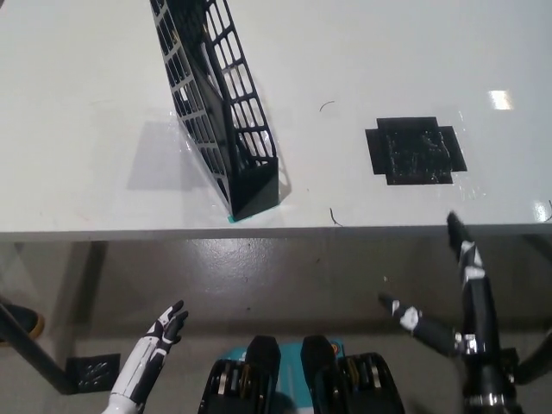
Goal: A notebook is kept standing on the table on the right hand side and a black shelf is kept on the left hand side and the robot uses its right hand to grab the notebook and places it in the shelf
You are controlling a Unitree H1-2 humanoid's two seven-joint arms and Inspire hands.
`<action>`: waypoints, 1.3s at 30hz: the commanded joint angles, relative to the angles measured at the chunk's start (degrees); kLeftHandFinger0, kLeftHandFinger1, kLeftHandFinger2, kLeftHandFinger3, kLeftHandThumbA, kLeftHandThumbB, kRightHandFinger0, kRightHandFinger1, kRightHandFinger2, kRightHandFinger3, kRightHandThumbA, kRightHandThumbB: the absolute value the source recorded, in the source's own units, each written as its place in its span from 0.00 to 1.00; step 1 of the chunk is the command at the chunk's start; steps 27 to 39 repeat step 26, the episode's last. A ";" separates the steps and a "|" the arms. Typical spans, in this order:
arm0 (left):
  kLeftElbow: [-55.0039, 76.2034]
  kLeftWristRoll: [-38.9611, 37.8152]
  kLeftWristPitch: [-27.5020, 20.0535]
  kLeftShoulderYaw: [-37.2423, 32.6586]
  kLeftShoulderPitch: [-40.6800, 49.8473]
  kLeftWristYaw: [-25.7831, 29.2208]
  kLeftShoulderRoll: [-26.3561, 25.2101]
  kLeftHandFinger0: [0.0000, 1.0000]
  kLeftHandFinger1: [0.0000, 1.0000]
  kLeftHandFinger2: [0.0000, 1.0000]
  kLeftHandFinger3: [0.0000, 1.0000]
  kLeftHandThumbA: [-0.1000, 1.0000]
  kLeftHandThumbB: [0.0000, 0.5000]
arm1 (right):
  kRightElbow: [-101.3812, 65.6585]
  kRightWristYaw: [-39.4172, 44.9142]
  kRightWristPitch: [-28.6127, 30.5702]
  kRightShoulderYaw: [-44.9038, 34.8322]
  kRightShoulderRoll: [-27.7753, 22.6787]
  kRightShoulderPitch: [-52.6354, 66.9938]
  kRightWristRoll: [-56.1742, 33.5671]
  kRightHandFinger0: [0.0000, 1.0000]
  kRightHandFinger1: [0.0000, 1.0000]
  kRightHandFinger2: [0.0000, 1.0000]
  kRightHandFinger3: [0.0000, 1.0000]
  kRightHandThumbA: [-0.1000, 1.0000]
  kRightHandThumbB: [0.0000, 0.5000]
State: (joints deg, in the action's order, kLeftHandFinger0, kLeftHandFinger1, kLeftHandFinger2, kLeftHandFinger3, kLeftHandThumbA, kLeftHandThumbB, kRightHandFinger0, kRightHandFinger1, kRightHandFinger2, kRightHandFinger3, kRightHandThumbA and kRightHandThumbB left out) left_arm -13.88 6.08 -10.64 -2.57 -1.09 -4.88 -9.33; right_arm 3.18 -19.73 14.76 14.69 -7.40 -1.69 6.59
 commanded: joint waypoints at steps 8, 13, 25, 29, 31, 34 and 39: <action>1.68 -0.45 -1.60 0.92 -1.79 0.62 -0.48 1.00 1.00 1.00 1.00 1.00 0.38 | 9.95 15.02 2.52 -2.07 1.62 -1.60 -12.54 1.00 1.00 1.00 1.00 1.00 0.37; 1.68 -0.39 -1.81 0.90 -1.73 0.61 -0.38 1.00 1.00 1.00 1.00 1.00 0.36 | 11.07 16.39 2.32 -3.39 2.17 -1.94 -11.90 1.00 1.00 1.00 1.00 1.00 0.36; 2.19 -1.14 -1.88 1.44 -0.15 0.84 0.14 1.00 1.00 1.00 1.00 1.00 0.33 | 11.47 18.75 1.14 -5.55 2.85 -1.89 -11.02 1.00 1.00 1.00 1.00 1.00 0.38; 2.19 -1.14 -1.88 1.44 -0.15 0.84 0.14 1.00 1.00 1.00 1.00 1.00 0.33 | 11.47 18.75 1.14 -5.55 2.85 -1.89 -11.02 1.00 1.00 1.00 1.00 1.00 0.38; 2.19 -1.14 -1.88 1.44 -0.15 0.84 0.14 1.00 1.00 1.00 1.00 1.00 0.33 | 11.47 18.75 1.14 -5.55 2.85 -1.89 -11.02 1.00 1.00 1.00 1.00 1.00 0.38; 2.19 -1.14 -1.88 1.44 -0.15 0.84 0.14 1.00 1.00 1.00 1.00 1.00 0.33 | 11.47 18.75 1.14 -5.55 2.85 -1.89 -11.02 1.00 1.00 1.00 1.00 1.00 0.38; 2.19 -1.14 -1.88 1.44 -0.15 0.84 0.14 1.00 1.00 1.00 1.00 1.00 0.33 | 11.47 18.75 1.14 -5.55 2.85 -1.89 -11.02 1.00 1.00 1.00 1.00 1.00 0.38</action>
